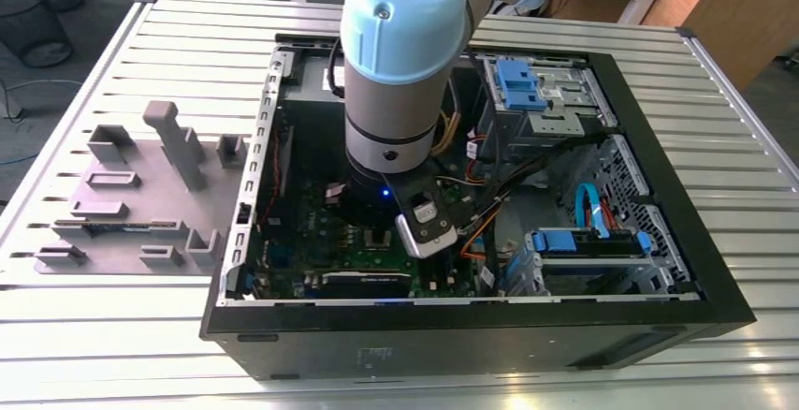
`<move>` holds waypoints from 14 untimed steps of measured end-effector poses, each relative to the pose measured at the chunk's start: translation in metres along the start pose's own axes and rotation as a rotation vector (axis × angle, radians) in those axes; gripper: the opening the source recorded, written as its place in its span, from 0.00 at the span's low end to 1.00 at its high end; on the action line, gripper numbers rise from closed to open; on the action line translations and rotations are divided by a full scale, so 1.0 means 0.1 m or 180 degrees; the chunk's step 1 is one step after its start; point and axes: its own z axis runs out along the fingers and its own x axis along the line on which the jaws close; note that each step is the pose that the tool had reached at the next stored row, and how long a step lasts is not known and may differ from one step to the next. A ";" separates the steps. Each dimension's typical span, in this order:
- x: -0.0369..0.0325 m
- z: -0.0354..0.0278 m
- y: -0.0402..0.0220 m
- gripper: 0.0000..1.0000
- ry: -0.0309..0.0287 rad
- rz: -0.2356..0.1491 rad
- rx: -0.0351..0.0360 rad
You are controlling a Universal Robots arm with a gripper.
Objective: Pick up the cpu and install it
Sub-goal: 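Place the cpu into insertion slot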
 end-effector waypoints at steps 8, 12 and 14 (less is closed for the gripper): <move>-0.001 -0.022 0.003 0.11 -0.0002 0.0000 -0.0005; 0.001 -0.093 0.004 0.11 0.0000 0.0000 0.0000; 0.001 -0.126 0.005 0.11 0.0000 0.0000 -0.0001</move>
